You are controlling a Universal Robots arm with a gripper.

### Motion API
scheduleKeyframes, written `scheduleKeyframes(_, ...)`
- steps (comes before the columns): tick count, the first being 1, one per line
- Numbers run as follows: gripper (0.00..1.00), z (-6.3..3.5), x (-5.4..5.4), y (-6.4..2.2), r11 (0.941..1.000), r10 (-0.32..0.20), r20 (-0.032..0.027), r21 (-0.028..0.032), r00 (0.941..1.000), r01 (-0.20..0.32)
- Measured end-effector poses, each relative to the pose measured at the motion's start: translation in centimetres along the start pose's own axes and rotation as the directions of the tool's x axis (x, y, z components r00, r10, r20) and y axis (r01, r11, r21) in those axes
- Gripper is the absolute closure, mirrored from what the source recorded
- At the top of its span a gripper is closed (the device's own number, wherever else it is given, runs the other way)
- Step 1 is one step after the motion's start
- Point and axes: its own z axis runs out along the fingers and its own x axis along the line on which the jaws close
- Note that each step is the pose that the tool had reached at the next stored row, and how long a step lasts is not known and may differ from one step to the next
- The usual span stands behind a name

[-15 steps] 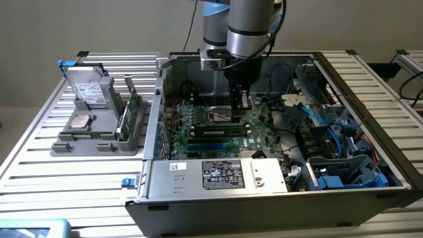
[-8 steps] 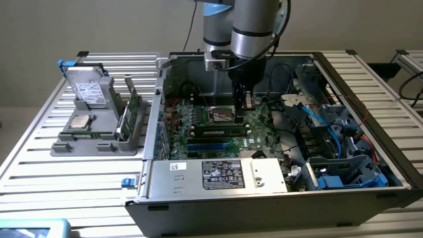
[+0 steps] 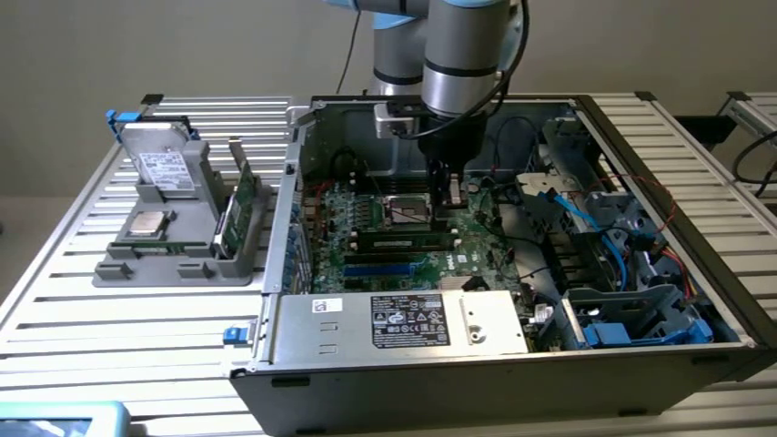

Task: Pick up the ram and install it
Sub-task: 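Press down the ram until it locks into place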

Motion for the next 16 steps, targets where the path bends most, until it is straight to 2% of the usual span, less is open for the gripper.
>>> scheduleKeyframes(2, 0.89, 0.1, -0.01, 0.05, 1.0, 0.005, -0.0003, 0.0076, 1.0, -0.005)
scheduleKeyframes(7, 0.89, 0.28, -0.04, 0.6, 0.9998, 0.01, -0.0004, 0.0166, 1.0, -0.01)
scheduleKeyframes(16, 0.89, 0.55, -0.06, 0.6, 0.9996, 0.021, -0.0003, 0.0184, 0.9998, -0.021)
